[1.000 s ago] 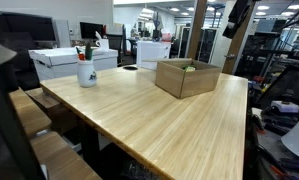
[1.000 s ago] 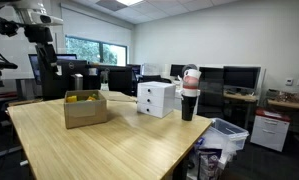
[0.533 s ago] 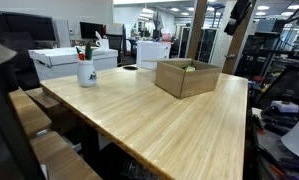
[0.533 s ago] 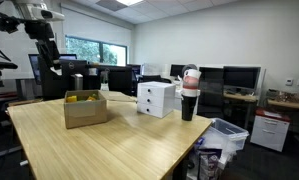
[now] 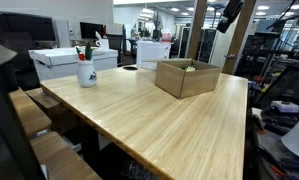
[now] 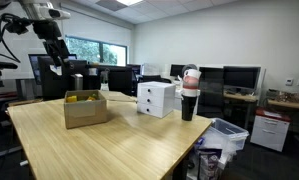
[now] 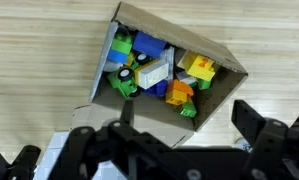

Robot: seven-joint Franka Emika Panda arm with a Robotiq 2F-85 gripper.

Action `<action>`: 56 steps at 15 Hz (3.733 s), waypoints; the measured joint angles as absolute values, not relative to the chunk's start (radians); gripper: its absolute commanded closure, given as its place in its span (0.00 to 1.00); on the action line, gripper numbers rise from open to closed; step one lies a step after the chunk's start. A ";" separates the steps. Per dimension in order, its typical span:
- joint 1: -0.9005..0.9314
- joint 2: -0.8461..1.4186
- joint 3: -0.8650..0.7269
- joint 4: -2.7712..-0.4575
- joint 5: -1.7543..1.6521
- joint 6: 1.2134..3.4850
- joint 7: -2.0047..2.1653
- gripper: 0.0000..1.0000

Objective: Close the lid of the box

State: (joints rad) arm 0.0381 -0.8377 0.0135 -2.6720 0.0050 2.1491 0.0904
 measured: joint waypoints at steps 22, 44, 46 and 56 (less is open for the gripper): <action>0.057 -0.177 0.085 -2.283 -0.024 2.392 0.098 0.00; 0.069 0.198 0.060 -1.914 -0.129 2.356 0.135 0.00; 0.069 0.218 0.046 -1.887 -0.131 2.356 0.134 0.00; 0.065 0.370 -0.003 -1.737 -0.131 2.354 0.121 0.00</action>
